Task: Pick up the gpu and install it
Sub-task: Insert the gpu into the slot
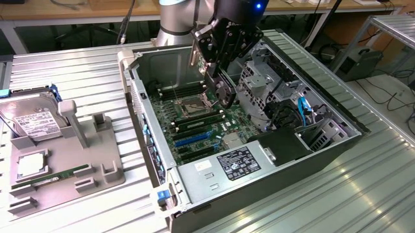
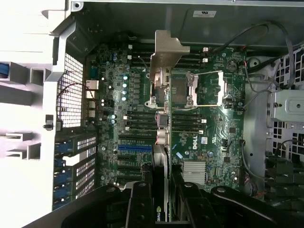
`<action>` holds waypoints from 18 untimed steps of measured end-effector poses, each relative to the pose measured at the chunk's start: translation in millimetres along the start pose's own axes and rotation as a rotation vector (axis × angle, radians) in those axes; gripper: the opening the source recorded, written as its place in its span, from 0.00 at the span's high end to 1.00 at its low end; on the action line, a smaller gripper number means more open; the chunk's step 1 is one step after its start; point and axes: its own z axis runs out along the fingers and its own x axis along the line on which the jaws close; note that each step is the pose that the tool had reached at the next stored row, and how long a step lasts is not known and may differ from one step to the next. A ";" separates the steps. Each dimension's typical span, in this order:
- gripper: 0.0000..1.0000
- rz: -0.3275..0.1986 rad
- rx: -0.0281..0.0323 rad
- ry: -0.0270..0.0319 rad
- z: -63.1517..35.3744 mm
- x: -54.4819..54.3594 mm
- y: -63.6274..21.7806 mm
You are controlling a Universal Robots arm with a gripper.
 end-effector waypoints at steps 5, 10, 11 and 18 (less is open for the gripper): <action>0.74 -0.092 0.0036 0.0023 -0.1 0.0 0.0; 0.74 -0.244 0.0096 0.0033 0.1 0.0 0.0; 0.74 -0.292 0.0115 0.0036 0.2 0.0 0.0; 0.74 -0.477 0.0188 0.0039 1.5 -0.1 -0.1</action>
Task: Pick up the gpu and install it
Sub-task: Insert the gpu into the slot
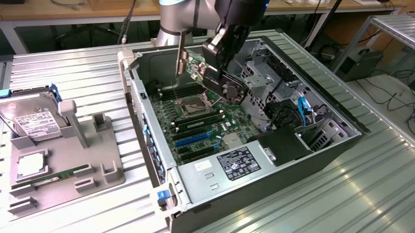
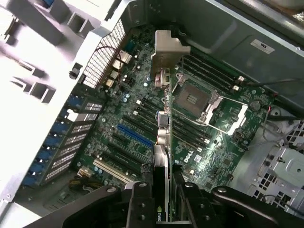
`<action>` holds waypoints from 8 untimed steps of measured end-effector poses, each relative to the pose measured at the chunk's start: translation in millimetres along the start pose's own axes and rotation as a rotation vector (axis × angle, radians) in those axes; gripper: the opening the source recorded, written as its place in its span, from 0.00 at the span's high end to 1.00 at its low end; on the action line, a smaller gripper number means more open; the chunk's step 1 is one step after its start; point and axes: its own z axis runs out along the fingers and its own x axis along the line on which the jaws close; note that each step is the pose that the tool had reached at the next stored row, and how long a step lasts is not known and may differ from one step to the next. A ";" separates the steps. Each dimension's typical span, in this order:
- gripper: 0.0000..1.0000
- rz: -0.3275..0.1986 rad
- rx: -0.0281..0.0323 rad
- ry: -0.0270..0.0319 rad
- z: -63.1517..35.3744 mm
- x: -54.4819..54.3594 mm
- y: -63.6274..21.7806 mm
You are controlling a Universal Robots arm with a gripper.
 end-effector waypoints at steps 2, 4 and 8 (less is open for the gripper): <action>0.74 -0.035 0.0009 0.0009 0.5 0.0 0.0; 0.74 -0.069 0.0017 0.0020 1.0 0.0 -0.1; 0.74 -0.149 0.0037 0.0044 2.4 0.0 -0.2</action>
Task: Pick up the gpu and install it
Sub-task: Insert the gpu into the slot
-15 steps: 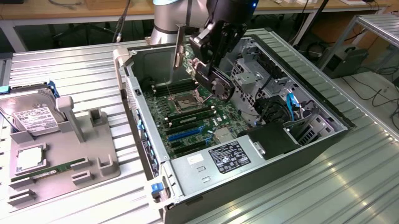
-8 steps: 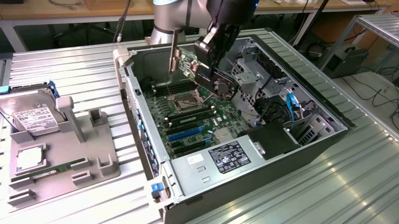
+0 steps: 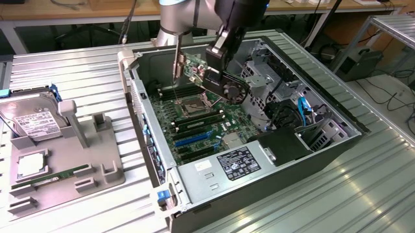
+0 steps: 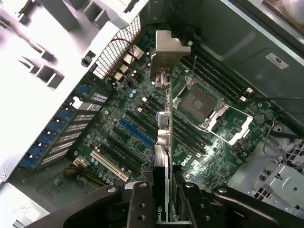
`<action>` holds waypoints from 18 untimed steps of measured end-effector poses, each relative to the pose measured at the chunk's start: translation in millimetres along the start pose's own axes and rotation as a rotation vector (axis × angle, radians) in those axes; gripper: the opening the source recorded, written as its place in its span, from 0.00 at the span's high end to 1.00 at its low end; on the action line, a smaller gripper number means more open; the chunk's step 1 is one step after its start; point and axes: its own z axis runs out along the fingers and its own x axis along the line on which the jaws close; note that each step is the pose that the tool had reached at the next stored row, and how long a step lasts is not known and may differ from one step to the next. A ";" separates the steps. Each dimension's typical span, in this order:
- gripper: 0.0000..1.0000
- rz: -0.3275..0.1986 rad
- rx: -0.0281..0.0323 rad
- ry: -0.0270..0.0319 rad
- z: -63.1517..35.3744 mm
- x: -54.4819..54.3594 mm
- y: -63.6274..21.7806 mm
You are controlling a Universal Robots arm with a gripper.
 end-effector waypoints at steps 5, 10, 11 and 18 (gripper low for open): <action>0.74 -0.119 0.0025 0.0041 2.2 0.0 -0.1; 0.74 -0.220 0.0035 0.0086 4.4 0.0 -0.3; 0.74 -0.237 0.0035 0.0095 4.8 0.0 -0.3; 0.74 -0.391 0.0039 0.0178 8.2 0.0 -0.5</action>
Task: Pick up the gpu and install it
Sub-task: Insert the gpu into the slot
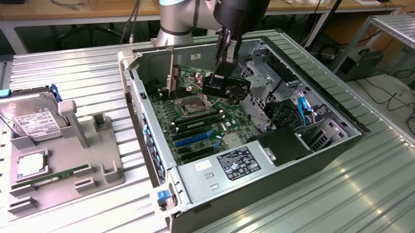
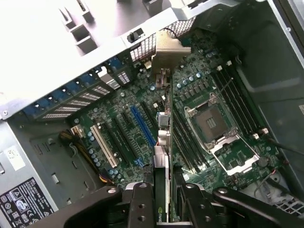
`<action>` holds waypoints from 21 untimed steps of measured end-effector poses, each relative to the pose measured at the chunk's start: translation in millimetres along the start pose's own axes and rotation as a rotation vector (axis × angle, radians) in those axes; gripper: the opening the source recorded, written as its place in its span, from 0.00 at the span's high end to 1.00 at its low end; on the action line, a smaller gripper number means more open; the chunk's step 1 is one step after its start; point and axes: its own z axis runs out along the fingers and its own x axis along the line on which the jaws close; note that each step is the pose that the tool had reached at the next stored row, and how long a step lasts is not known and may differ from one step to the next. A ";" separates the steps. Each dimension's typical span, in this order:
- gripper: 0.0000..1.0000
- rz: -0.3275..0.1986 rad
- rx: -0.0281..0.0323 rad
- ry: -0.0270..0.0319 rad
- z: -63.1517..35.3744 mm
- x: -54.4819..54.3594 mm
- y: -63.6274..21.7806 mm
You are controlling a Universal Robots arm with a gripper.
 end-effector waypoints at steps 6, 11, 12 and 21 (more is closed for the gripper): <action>0.74 -0.113 -0.0003 0.0060 2.6 0.0 -0.1; 0.74 -0.207 -0.0008 0.0111 4.8 0.1 -0.3; 0.74 -0.229 -0.0009 0.0123 5.4 0.1 -0.3; 0.74 -0.396 -0.0025 0.0216 12.1 0.1 -0.7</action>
